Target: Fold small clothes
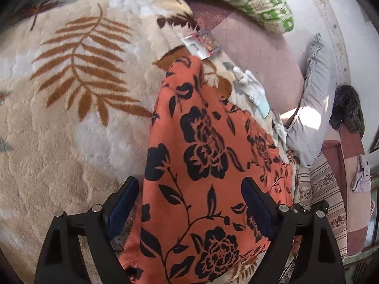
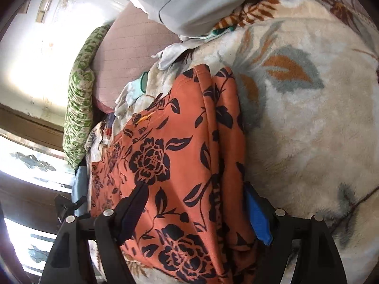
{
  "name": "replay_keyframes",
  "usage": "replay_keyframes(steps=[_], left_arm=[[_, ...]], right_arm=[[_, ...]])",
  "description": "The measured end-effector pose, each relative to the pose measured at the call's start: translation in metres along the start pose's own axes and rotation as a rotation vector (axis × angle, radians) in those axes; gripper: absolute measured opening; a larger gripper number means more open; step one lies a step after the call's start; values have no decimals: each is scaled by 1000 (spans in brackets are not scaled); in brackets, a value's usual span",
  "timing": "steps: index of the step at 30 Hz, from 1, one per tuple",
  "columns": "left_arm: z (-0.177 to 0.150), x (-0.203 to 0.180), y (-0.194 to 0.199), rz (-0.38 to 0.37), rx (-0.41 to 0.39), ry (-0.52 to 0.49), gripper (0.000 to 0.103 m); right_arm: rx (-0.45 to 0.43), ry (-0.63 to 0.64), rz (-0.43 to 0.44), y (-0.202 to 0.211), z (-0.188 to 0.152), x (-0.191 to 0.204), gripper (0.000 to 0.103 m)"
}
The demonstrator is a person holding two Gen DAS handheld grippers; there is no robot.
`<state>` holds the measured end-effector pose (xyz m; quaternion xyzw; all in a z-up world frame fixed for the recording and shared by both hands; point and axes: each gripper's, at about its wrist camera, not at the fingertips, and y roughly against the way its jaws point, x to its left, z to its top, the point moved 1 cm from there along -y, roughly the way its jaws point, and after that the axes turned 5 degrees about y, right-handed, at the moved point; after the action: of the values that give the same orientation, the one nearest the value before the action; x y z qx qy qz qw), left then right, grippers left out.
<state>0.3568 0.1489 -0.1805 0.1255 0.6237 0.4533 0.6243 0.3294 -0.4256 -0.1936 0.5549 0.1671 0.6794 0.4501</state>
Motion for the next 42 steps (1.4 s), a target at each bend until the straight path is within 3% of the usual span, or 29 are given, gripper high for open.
replay_keyframes(steps=[2, 3, 4, 6, 10, 15, 20, 24, 27, 30, 32, 33, 34, 36, 39, 42], left_arm=[[0, 1, 2, -2, -19, 7, 83], [1, 1, 2, 14, -16, 10, 56], [3, 2, -3, 55, 10, 6, 17], [4, 6, -10, 80, 36, 9, 16], [5, -9, -9, 171, 36, -32, 15], [4, -37, 27, 168, -13, -107, 14], [-21, -77, 73, 199, -67, -225, 14], [-61, -90, 116, 192, -100, -293, 14], [-100, -66, 134, 175, -85, -253, 15], [-137, -26, 113, 230, -4, -235, 20], [-148, -8, 88, 358, -4, -284, 42], [-151, 0, 79, 423, -5, -288, 54], [-150, 6, 76, 466, -9, -268, 54], [-147, 8, 89, 400, -45, -209, 55], [-148, -6, 124, 329, -149, -198, 64], [-161, -23, 148, 232, -199, -222, 72]], right_arm=[[25, -42, -3, -9, -1, -6, 82], [20, -38, 6, -9, -1, -3, 77], [29, -11, 3, -11, 0, 1, 58], [89, -4, -72, -24, 0, 1, 32], [113, 10, -117, -26, 4, 10, 21], [102, 25, -108, -2, 8, 33, 19], [109, 90, -116, 36, -5, 68, 18], [87, 122, -101, 74, -37, 82, 18], [108, 135, -109, 92, -84, 70, 18], [162, 44, -113, 88, -137, 31, 24], [201, 1, -176, 76, -162, 7, 34], [200, -19, -184, 74, -167, -1, 47], [166, -41, -150, 77, -168, -3, 53], [97, -51, -194, 95, -165, 3, 63], [-18, 28, -236, 127, -152, 29, 63], [-89, 82, -119, 145, -147, 60, 66]])
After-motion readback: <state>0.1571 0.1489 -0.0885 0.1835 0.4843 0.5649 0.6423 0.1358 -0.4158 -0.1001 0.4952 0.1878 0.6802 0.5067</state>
